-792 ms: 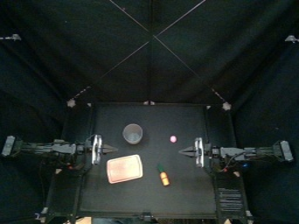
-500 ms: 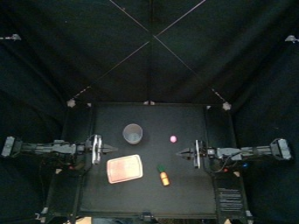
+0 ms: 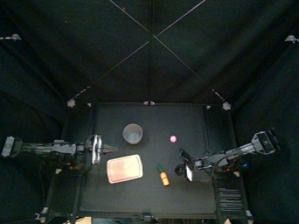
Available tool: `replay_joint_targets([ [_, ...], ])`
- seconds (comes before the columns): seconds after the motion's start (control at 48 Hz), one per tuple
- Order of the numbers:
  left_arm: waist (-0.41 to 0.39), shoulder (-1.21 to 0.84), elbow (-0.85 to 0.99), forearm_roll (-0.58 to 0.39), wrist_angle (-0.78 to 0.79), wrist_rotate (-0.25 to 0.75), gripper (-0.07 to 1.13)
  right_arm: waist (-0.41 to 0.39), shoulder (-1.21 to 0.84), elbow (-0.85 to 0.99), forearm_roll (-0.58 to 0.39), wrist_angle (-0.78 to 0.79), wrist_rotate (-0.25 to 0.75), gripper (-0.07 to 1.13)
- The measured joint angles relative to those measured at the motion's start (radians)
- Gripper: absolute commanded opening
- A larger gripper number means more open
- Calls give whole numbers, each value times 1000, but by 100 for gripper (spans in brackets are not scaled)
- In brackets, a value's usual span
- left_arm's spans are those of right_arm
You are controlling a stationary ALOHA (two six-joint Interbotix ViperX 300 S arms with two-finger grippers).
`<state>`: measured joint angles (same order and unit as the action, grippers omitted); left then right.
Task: Pick the carrot then place it in the grey bowl
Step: Pick the carrot
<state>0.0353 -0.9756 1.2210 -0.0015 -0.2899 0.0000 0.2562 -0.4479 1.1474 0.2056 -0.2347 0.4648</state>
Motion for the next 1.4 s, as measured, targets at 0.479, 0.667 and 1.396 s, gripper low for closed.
replay_joint_targets([
  [0.479, 0, 0, 2, 0, 3, 0, -1, 5, 252, -97, 23, 21, 3, 104],
  [0.667, 0, 0, 2, 0, 5, 0, -1, 5, 345, -160, 15, 64, 3, 105],
  [1.396, 0, -2, 6, 0, 5, 0, -1, 9, 580, -365, 18, 192, 0, 90],
])
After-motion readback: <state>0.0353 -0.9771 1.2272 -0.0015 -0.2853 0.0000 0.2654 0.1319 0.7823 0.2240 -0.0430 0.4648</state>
